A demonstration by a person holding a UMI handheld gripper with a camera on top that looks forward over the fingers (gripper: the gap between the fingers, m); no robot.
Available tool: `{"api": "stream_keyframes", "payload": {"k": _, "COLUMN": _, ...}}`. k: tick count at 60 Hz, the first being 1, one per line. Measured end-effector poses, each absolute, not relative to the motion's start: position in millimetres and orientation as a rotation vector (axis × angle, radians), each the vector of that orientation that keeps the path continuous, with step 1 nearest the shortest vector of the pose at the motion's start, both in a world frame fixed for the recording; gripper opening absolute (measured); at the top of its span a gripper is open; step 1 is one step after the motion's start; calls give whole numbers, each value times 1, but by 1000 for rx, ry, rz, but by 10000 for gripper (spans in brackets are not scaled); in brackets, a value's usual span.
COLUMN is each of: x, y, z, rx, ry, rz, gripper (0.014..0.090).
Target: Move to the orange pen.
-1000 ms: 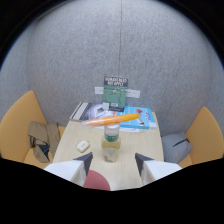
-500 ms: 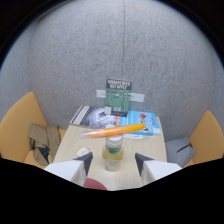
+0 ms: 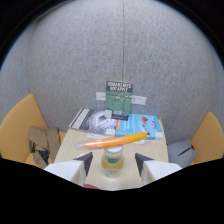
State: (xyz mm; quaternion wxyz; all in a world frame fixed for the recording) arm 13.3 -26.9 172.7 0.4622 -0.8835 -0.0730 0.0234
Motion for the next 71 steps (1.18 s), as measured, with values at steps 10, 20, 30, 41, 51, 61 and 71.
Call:
{"api": "stream_keyframes", "payload": {"k": 10, "x": 13, "y": -21, "z": 173, "rx": -2172, "ry": -180, "rz": 60, "gripper": 862}}
{"api": "stream_keyframes", "payload": {"k": 20, "x": 14, "y": -17, "z": 171, "rx": -2176, "ry": -181, "rz": 59, "gripper": 862}}
{"api": "stream_keyframes", "payload": {"k": 30, "x": 15, "y": -15, "z": 170, "rx": -2178, "ry": -182, "rz": 56, "gripper": 862}}
{"api": "stream_keyframes", "payload": {"k": 41, "x": 15, "y": -13, "z": 173, "rx": -2177, "ry": -180, "rz": 59, "gripper": 863}}
{"api": "stream_keyframes", "payload": {"k": 51, "x": 17, "y": -13, "z": 171, "rx": -2180, "ry": -175, "rz": 59, "gripper": 861}}
{"api": "stream_keyframes", "payload": {"k": 61, "x": 18, "y": -12, "z": 171, "rx": -2180, "ry": -173, "rz": 57, "gripper": 862}}
{"api": "stream_keyframes", "payload": {"k": 71, "x": 18, "y": -12, "z": 173, "rx": -2181, "ry": -169, "rz": 60, "gripper": 862}}
